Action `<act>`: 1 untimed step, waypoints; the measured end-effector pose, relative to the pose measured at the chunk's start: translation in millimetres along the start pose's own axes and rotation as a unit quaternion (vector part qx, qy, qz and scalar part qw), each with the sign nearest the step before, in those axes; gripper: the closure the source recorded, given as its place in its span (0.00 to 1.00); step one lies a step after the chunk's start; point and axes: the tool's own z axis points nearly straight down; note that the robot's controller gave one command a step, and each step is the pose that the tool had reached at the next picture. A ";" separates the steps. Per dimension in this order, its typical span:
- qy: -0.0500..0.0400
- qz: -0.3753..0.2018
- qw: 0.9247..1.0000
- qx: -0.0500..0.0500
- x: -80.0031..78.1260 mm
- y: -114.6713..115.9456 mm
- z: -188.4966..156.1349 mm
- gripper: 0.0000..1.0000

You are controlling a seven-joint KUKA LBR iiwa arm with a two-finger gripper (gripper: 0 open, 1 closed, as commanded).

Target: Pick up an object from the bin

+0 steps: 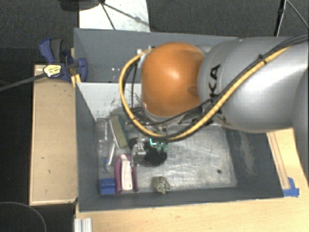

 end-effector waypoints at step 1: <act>0.000 0.004 1.000 0.002 -26.7 -51.3 93.2 0.00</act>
Offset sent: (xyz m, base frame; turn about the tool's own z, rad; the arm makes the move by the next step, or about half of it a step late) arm 0.0267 -0.0480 -0.0891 0.0025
